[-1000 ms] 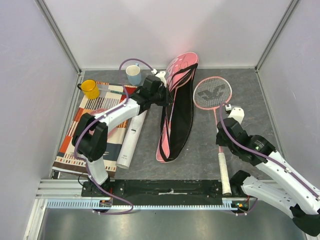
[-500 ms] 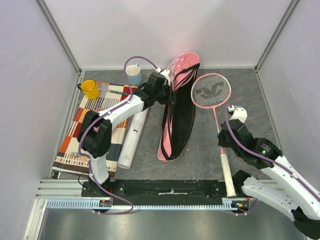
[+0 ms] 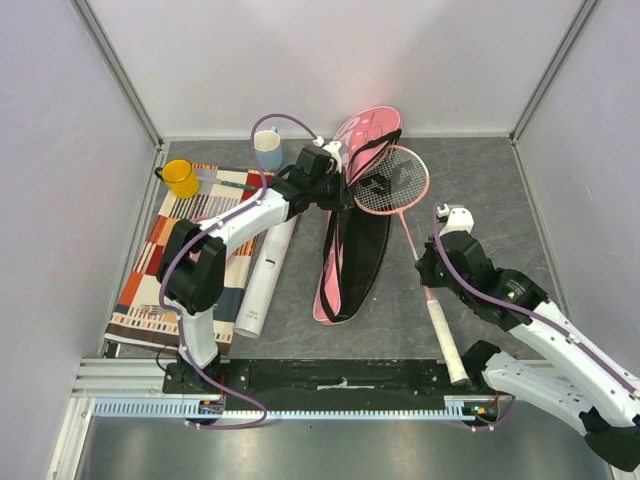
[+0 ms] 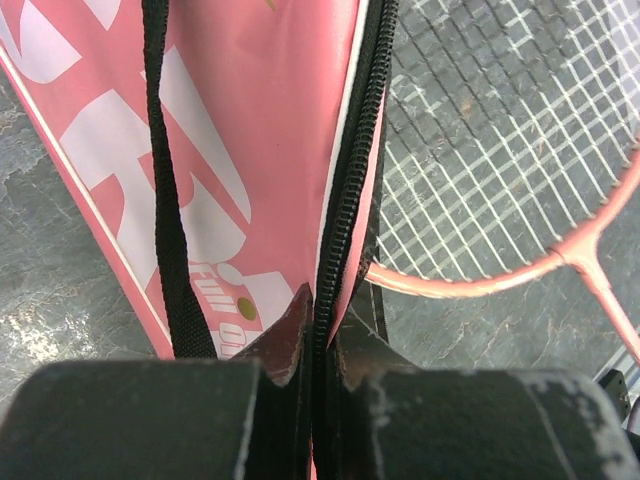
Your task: Pack up the badminton gear
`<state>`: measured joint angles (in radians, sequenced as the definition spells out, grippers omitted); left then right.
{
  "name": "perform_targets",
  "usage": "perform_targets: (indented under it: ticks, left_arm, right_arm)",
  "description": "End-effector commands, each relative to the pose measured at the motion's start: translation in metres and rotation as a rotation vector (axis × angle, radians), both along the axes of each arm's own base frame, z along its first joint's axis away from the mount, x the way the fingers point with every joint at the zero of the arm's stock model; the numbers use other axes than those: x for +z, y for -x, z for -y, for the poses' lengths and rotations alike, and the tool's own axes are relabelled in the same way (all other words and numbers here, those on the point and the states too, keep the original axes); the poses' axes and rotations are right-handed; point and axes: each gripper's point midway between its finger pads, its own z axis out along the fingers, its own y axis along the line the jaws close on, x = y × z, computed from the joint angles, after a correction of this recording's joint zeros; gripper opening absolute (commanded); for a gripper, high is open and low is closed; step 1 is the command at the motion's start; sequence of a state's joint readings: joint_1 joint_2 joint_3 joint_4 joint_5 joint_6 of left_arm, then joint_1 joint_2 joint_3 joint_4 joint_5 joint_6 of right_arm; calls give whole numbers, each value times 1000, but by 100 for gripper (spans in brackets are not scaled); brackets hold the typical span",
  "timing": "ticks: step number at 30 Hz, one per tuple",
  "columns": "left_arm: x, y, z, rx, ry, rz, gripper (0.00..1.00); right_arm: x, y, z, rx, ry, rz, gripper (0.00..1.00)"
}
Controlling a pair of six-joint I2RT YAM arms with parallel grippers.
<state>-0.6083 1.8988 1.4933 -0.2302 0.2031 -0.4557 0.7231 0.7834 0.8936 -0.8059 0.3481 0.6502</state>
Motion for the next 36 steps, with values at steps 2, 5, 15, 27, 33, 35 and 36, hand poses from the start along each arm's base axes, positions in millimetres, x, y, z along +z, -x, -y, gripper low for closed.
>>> perform_targets:
  ticks: [2, 5, 15, 27, 33, 35, 36]
  left_arm:
    - [58, 1, 9, -27, 141, 82, 2]
    - [65, 12, 12, -53, 189, 64, 2]
    - [79, 71, 28, -264, 366, -78, 2]
    - [71, 113, 24, -401, 434, -138, 2]
    - [75, 116, 25, -425, 460, -145, 2]
    - [77, 111, 27, -414, 465, -144, 2]
    - [77, 110, 28, -412, 469, -145, 2]
  right_arm:
    - [13, -36, -21, -65, -94, 120, 0]
    - [12, -58, -39, -92, -146, 148, 0]
    - [-7, -133, -109, -72, -178, 192, 0]
    - [9, -169, -159, 44, -294, 200, 0]
    - [-20, -163, -199, 240, -291, 131, 0]
    - [-27, -153, -194, 250, -284, 99, 6]
    - [-27, -147, -191, 261, -277, 86, 9]
